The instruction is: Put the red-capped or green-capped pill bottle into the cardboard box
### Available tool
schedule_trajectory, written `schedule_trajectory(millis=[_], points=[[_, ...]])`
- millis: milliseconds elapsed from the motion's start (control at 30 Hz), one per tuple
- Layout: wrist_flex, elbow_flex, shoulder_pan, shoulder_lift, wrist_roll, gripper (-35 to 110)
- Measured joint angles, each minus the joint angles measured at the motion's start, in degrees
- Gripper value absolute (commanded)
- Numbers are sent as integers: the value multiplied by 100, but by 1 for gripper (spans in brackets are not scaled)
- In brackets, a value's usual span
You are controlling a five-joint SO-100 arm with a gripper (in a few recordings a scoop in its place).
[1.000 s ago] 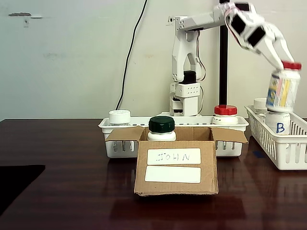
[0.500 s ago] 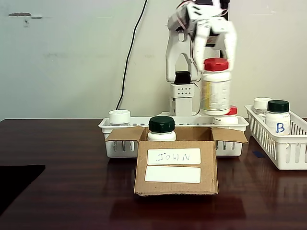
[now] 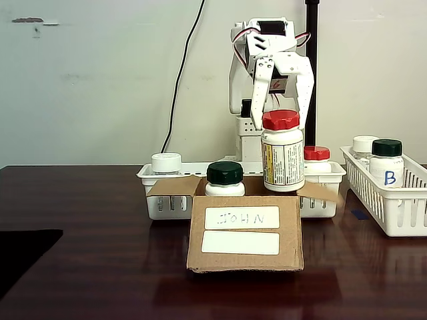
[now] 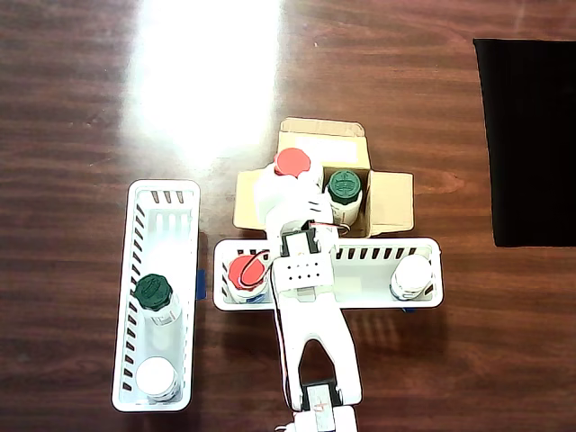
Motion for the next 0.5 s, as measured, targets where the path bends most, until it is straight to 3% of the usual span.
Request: schedule_trajectory(millis=[167,500], points=[[-624,615,123,35,149,1],[-800,1151,158,26,387,3]])
